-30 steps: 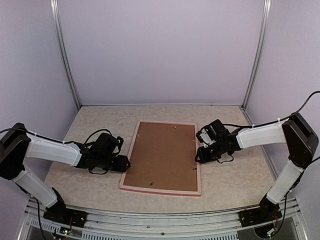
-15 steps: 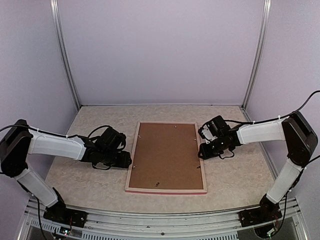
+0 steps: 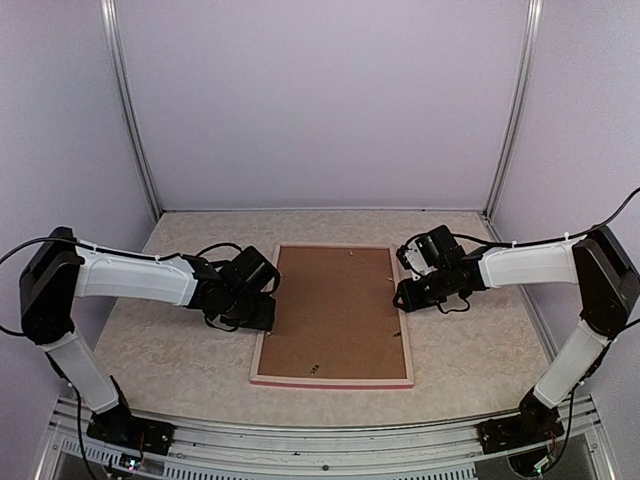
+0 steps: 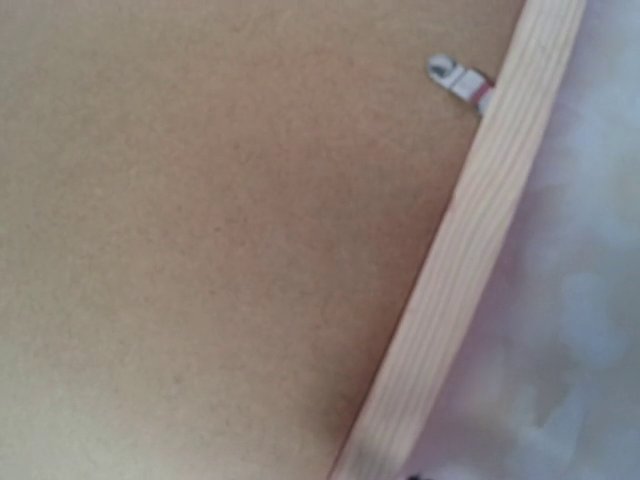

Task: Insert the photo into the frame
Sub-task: Press the fastener onto the backboard.

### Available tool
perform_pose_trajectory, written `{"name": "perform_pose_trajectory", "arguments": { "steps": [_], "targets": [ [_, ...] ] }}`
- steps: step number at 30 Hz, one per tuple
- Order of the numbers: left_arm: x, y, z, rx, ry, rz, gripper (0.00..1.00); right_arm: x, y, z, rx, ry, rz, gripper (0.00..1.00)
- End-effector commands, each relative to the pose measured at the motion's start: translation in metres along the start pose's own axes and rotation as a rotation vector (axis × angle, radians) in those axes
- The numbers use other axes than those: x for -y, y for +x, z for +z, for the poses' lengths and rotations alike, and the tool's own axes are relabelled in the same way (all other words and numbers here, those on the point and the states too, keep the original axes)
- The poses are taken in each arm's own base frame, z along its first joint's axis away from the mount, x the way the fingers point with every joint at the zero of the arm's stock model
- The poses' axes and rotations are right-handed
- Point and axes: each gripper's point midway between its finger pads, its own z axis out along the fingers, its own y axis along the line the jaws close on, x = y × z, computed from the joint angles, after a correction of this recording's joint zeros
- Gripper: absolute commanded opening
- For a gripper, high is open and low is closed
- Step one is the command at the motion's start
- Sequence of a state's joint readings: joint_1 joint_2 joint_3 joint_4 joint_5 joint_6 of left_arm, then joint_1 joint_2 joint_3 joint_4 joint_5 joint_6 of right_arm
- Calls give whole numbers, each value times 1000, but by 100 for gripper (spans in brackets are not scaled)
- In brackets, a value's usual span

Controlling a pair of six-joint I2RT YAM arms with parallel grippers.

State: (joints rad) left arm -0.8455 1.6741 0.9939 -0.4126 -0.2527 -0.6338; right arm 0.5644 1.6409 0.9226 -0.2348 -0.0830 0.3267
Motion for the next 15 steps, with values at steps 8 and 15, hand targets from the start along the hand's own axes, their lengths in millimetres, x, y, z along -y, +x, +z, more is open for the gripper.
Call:
{"name": "perform_pose_trajectory", "arguments": {
  "steps": [8, 15],
  "targets": [
    [-19, 34, 3, -100, -142, 23, 55, 7, -1, -6, 41, 17, -18, 36],
    [-23, 39, 12, -121, -183, 48, 50, 10, 0, -8, 47, 31, -20, 36]
  ]
}}
